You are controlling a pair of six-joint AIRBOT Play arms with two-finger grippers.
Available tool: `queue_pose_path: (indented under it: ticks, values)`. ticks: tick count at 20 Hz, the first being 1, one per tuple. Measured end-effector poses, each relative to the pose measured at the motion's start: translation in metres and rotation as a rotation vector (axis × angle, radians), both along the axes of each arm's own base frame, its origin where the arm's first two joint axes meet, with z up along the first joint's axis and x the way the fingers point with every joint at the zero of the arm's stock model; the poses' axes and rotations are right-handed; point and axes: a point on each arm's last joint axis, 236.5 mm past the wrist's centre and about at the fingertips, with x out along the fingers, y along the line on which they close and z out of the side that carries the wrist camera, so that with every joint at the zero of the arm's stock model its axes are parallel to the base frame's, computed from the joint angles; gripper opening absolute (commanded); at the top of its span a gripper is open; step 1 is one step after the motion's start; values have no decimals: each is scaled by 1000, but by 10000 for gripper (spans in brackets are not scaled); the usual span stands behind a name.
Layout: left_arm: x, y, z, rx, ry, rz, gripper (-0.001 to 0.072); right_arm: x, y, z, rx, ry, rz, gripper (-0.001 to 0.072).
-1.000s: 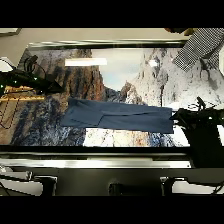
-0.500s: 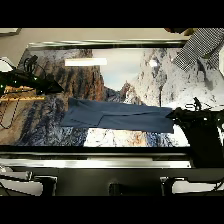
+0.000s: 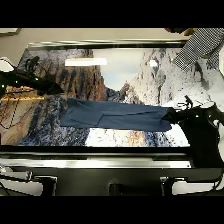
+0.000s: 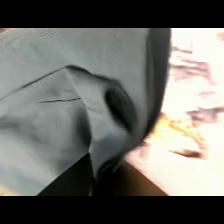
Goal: Fold the clothes and pants, and hang the long-sleeved shirts on hangers.
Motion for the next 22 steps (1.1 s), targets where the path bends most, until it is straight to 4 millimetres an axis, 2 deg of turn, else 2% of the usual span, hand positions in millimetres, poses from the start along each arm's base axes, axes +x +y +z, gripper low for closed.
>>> queue_pose_path:
  ticks: [3, 5, 9, 11, 15, 18, 22]
  values:
    - [4, -29, -10, 8, -18, -32, 19, 9, -6, 40, -31, -24, -17, 30]
    - [7, -62, -21, 4, -24, -30, 19, 15, -15, 69, -72, -48, -39, 30]
    - [3, -159, -49, -21, -40, -19, 18, 20, -23, 125, -118, -93, -70, 30]
    - [-6, -216, -63, -49, -49, -16, 18, 20, -24, 149, -133, -122, -77, 30]
    - [-30, -310, -83, -155, -36, 32, 17, 15, -22, 191, -157, -182, -81, 30]
    - [-52, -361, -97, -236, 11, 71, 17, 9, -19, 215, -167, -219, -88, 29]
    - [-79, -406, -112, -312, 94, 108, 17, -2, -14, 234, -171, -240, -89, 29]
